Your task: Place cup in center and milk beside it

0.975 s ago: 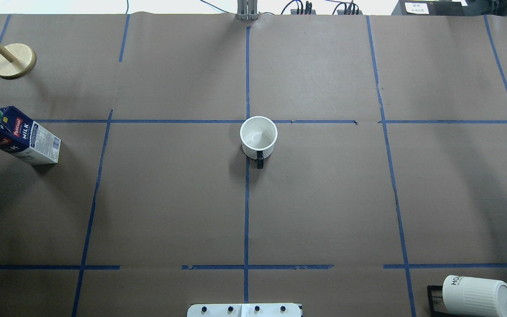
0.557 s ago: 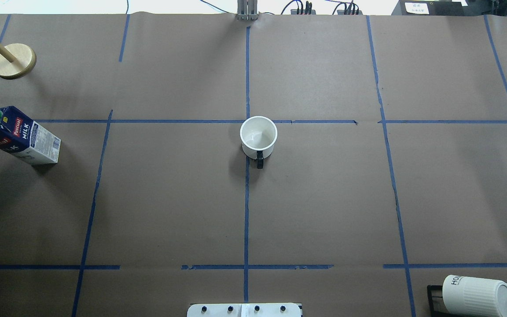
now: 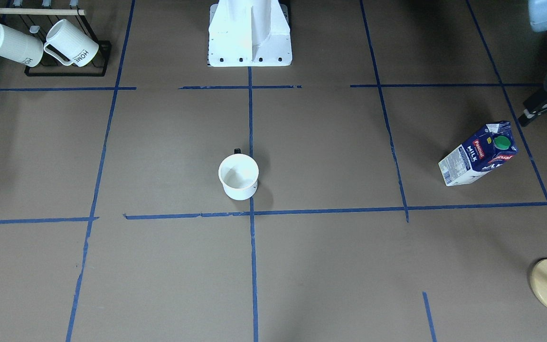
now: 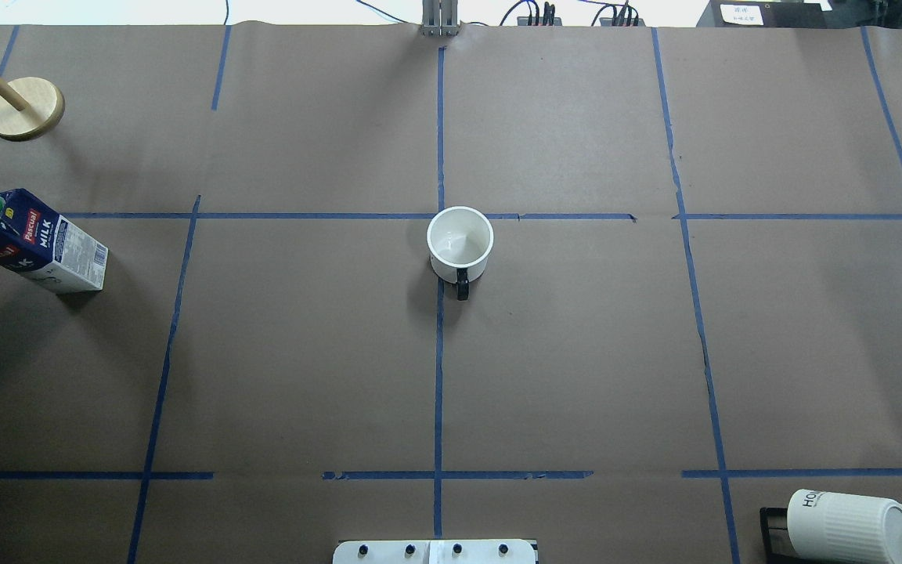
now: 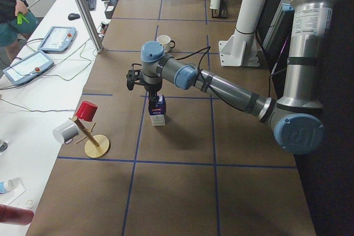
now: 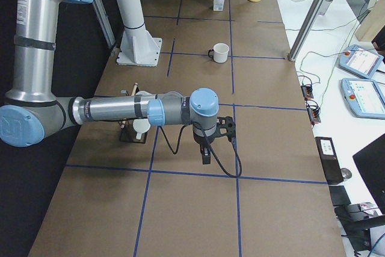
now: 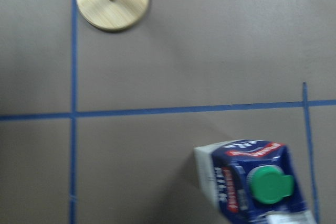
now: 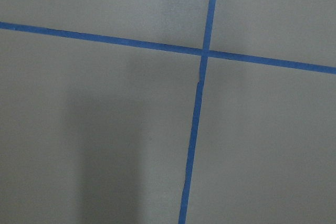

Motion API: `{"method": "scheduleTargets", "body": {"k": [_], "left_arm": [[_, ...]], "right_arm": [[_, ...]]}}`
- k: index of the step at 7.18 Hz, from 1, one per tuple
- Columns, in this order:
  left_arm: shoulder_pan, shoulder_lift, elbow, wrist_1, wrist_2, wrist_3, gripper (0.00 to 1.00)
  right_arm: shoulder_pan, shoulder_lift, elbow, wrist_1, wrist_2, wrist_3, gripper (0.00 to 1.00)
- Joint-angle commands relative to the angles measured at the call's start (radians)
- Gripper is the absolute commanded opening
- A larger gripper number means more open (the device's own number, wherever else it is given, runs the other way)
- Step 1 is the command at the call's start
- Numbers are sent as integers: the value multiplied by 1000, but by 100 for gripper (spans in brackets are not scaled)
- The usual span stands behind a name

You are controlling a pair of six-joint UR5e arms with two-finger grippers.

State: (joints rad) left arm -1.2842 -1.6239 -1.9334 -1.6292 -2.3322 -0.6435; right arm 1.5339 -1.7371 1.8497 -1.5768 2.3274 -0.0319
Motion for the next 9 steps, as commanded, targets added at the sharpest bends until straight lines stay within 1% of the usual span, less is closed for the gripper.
{"method": "scheduleTargets", "body": {"k": [1,4,5,7,8,9], "left_arm": [[61,-24,13,-3,57,-93,100],[97,-25,47,-9,57,-94,100],[106,-25,72,-41,57,-94,100],[118,-25,167,-165,57,-96,100],[124,-25,169,-175,57,-96,99],[124,-27,154,-173,57,-99,90]], "right_arm": [[0,-1,0,1,1,-2,100],[0,-4,0,1,0,-2,100],[0,-4,0,1,0,-2,100],[0,-5,0,1,1,-2,100],[0,-5,0,1,0,-2,100],[0,-5,0,1,1,-2,100]]}}
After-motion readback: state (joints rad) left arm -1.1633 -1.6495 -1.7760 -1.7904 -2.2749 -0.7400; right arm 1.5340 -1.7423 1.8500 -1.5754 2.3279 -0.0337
